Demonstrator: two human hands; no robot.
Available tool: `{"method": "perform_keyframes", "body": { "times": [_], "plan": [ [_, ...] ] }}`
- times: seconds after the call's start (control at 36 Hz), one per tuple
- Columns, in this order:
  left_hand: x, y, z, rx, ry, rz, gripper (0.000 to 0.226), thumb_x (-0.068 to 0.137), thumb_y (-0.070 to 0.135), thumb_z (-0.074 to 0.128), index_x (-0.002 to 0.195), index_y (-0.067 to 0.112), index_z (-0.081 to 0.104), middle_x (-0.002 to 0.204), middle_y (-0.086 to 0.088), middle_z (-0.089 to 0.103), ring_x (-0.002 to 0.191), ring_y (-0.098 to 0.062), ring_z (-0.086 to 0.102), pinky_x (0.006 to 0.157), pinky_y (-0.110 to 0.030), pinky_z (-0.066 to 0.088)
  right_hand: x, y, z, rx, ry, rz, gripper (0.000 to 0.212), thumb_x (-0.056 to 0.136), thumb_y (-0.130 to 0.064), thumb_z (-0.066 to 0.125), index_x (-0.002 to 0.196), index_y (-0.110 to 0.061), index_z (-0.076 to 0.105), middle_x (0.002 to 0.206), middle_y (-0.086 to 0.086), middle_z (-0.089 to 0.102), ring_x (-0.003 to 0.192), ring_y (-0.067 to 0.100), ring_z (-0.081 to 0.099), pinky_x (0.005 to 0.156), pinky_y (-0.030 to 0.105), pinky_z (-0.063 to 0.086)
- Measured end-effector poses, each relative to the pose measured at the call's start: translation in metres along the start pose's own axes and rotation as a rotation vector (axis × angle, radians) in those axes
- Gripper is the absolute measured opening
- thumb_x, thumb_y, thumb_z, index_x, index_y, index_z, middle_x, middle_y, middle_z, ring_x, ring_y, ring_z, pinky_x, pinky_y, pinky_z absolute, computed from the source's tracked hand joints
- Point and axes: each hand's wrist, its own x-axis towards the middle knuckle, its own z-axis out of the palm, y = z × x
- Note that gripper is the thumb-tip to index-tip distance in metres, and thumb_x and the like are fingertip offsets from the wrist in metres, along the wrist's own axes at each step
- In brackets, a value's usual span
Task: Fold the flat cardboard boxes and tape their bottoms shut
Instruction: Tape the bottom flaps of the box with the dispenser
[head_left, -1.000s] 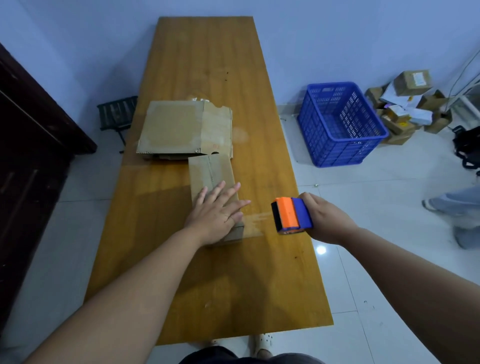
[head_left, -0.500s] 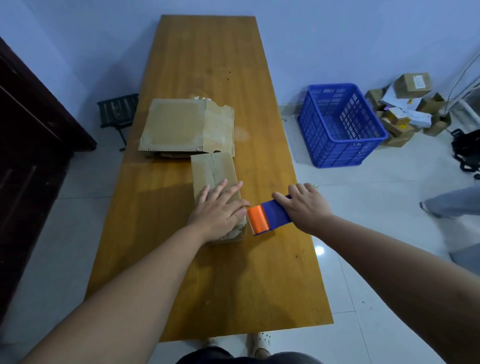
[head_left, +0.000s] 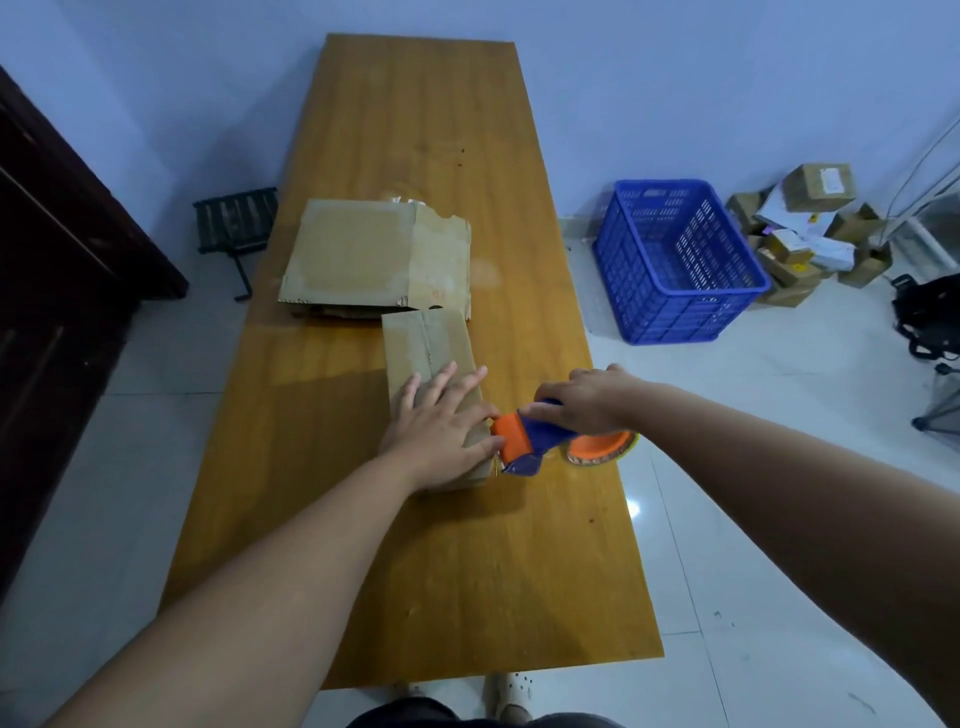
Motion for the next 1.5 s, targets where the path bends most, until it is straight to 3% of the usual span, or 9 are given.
{"method": "perform_keyframes", "body": {
  "times": [0.06,0.22,0.36,0.75,0.89,1.11,1.39,1.5],
  "plan": [
    [0.0,0.0,0.0,0.011,0.005,-0.002,0.05,0.09,0.069,0.022,0.134,0.05,0.035,0.158,0.014,-0.009,0.144,-0.018,-0.016,0.114,-0.053,-0.009,0.004,-0.001,-0.005,0.032,-0.042,0.015,0.06,0.09,-0.072,0.025,0.122,-0.028,0.05,0.103,0.002,0.057,0.095,0.021,0.054,0.082,0.036,0.041],
    [-0.001,-0.001,-0.001,0.004,0.01,0.003,0.054,0.089,0.07,0.022,0.136,0.048,0.035,0.158,0.012,-0.008,0.145,-0.019,-0.014,0.114,-0.052,-0.009,0.012,-0.004,-0.023,-0.021,-0.127,-0.057,0.064,0.083,-0.076,0.04,0.114,-0.023,0.059,0.103,0.002,0.064,0.093,0.02,0.06,0.082,0.035,0.05],
    [-0.001,-0.001,-0.001,0.002,0.027,0.003,0.053,0.086,0.073,0.027,0.133,0.05,0.037,0.158,0.013,-0.007,0.145,-0.018,-0.014,0.115,-0.052,-0.009,0.021,-0.019,-0.028,0.011,-0.344,-0.071,0.062,0.077,-0.068,0.06,0.12,-0.022,0.056,0.109,0.001,0.063,0.097,0.022,0.061,0.086,0.039,0.052],
    [0.002,-0.004,0.0,0.015,0.016,0.002,0.053,0.087,0.072,0.026,0.135,0.051,0.034,0.158,0.014,-0.009,0.144,-0.017,-0.016,0.114,-0.052,-0.009,0.031,-0.021,-0.043,0.088,-0.568,-0.009,0.065,0.075,-0.058,0.069,0.125,-0.02,0.052,0.114,0.006,0.065,0.105,0.027,0.063,0.094,0.045,0.051],
    [0.001,-0.003,-0.001,0.018,0.03,0.015,0.053,0.087,0.071,0.029,0.135,0.05,0.036,0.158,0.013,-0.006,0.145,-0.017,-0.014,0.115,-0.052,-0.005,0.027,-0.026,-0.039,0.096,-0.562,-0.031,0.058,0.083,-0.053,0.064,0.13,-0.026,0.046,0.119,0.003,0.059,0.105,0.025,0.058,0.091,0.042,0.05],
    [-0.001,-0.002,-0.002,0.021,0.025,0.017,0.054,0.088,0.071,0.025,0.135,0.049,0.037,0.158,0.014,-0.007,0.144,-0.016,-0.015,0.115,-0.053,-0.004,0.03,-0.032,-0.028,0.099,-0.49,0.027,0.061,0.085,-0.045,0.063,0.136,-0.02,0.042,0.127,0.006,0.053,0.111,0.028,0.053,0.094,0.043,0.046],
    [-0.002,-0.003,-0.002,0.035,0.045,0.044,0.052,0.09,0.068,0.024,0.136,0.046,0.036,0.159,0.01,-0.004,0.145,-0.019,-0.011,0.115,-0.054,-0.002,0.025,-0.048,-0.034,0.006,-0.448,0.041,0.059,0.085,-0.041,0.063,0.133,-0.017,0.041,0.12,0.009,0.054,0.108,0.03,0.054,0.095,0.048,0.046],
    [-0.001,-0.001,-0.002,0.029,0.034,0.033,0.05,0.091,0.067,0.024,0.135,0.047,0.037,0.159,0.011,-0.005,0.145,-0.02,-0.011,0.115,-0.054,-0.003,0.022,-0.048,-0.034,0.014,-0.438,0.053,0.053,0.089,-0.037,0.06,0.132,-0.013,0.041,0.117,0.01,0.054,0.106,0.028,0.054,0.09,0.042,0.047]
  ]
}}
